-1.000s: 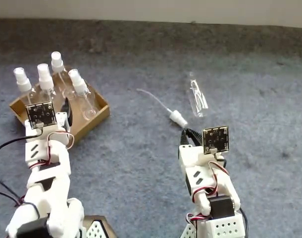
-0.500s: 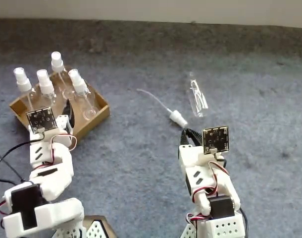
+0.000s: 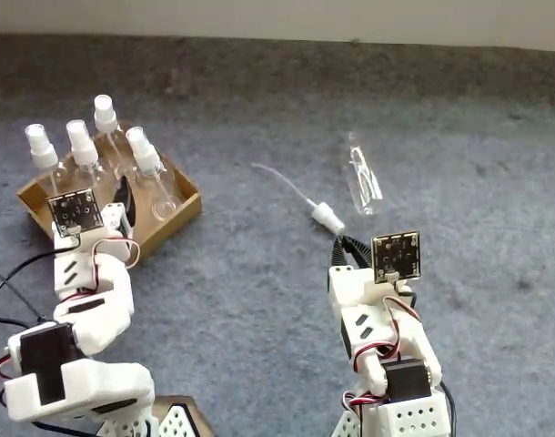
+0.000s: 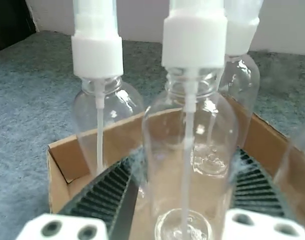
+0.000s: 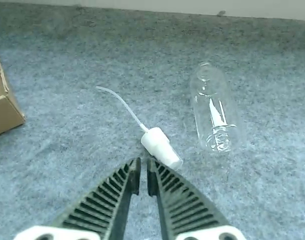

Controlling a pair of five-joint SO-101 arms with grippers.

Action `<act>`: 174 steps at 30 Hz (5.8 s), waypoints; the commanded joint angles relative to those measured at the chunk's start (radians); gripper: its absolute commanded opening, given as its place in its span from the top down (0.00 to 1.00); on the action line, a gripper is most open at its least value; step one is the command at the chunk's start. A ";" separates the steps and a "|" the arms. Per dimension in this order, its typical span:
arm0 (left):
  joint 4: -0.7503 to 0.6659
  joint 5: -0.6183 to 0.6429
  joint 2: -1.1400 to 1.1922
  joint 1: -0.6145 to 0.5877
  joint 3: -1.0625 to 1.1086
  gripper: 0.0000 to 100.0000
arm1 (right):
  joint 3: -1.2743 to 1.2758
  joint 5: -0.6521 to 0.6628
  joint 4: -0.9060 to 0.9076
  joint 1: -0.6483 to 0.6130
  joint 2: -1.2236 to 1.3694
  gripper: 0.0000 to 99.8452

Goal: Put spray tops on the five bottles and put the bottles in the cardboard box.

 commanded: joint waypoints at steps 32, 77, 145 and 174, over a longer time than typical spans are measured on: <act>-0.359 0.072 0.352 0.008 -0.094 0.81 | 0.104 0.003 -0.024 0.004 -0.010 0.98; -0.427 -0.017 0.369 0.056 0.033 0.81 | 0.104 0.009 -0.025 0.004 -0.010 0.98; -0.433 -0.052 0.367 0.054 0.094 0.73 | 0.104 0.011 -0.025 0.004 -0.010 0.98; -0.483 -0.103 0.366 0.056 0.128 0.62 | 0.104 0.011 -0.025 0.004 -0.010 0.98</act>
